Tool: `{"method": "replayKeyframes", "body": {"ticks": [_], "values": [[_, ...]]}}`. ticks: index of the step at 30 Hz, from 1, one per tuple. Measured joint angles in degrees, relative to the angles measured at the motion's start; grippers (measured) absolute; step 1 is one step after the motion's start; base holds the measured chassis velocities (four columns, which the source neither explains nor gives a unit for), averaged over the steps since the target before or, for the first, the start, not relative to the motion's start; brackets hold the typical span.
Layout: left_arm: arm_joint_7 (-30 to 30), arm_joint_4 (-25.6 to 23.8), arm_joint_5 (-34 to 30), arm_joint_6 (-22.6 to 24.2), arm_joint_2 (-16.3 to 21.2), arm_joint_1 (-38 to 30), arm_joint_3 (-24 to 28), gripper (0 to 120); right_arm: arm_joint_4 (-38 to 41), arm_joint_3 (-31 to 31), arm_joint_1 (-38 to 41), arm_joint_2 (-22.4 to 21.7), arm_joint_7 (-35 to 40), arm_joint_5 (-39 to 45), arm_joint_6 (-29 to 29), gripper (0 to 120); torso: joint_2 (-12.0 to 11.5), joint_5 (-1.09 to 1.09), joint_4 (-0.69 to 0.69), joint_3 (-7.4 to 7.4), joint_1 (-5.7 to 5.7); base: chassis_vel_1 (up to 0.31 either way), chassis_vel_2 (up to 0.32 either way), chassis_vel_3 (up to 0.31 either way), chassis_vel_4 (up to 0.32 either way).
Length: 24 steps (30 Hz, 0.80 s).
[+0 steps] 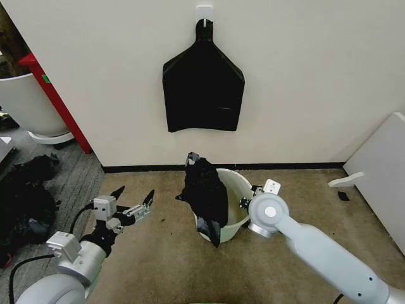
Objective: Place the garbage bag over the trash bin.
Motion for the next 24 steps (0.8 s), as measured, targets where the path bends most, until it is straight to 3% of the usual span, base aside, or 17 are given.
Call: {"method": "replayKeyframes", "body": {"ticks": [4, 6, 9, 13, 16, 20, 24], "values": [[-0.1, 0.21, 0.0, 0.2, 0.08, -0.22, -0.02, 100, 3.85, 0.13, -0.06, -2.43, 0.08, -1.26, -0.29, 83, 0.0, 0.0, 0.0, 0.0, 0.0, 0.0, 0.0, 0.0, 0.0], [-0.12, 0.29, 0.0, 0.24, 0.09, -0.25, -0.03, 100, 4.61, 0.17, -0.11, -3.02, -0.01, -1.9, -0.49, 86, 0.0, 0.0, 0.0, 0.0, 0.0, 0.0, 0.0, 0.0, 0.0], [-0.11, 0.81, 0.16, 0.34, 0.05, -0.32, -0.07, 100, 10.09, 1.68, -1.11, -7.27, -2.24, -5.84, -2.7, 97, 0.0, 0.0, 0.0, 0.0, 0.0, 0.0, 0.0, 0.0, 0.0], [0.0, 1.34, 0.57, 0.35, -0.1, -0.15, -0.08, 100, 14.98, 5.66, -4.2, -11.42, -9.42, -9.58, -6.58, 100, 0.0, -0.01, -0.01, -0.01, 0.0, 0.0, 0.0, 0.0, 0.0], [0.23, 2.01, 0.94, 0.39, -0.14, -0.08, 0.15, 100, 18.41, 8.58, -7.94, -15.32, -23.45, -18.48, -10.19, 100, 0.0, 0.0, -0.02, -0.01, 0.0, 0.0, 0.0, 0.0, 0.0], [0.36, 2.62, 1.45, 0.52, -0.15, -0.23, 0.55, 100, 19.35, 8.73, -8.07, -15.58, -30.2, -21.61, -12.96, 100, 0.0, 0.0, -0.02, -0.01, 0.0, 0.0, 0.0, 0.0, 0.0], [0.38, 3.32, 1.87, 0.71, -0.12, -0.24, 0.74, 100, 19.89, 5.0, -3.5, -11.54, -33.36, -21.58, -17.39, 100, 0.0, -0.01, 0.0, -0.01, 0.0, 0.0, 0.0, 0.0, 0.0]]}}
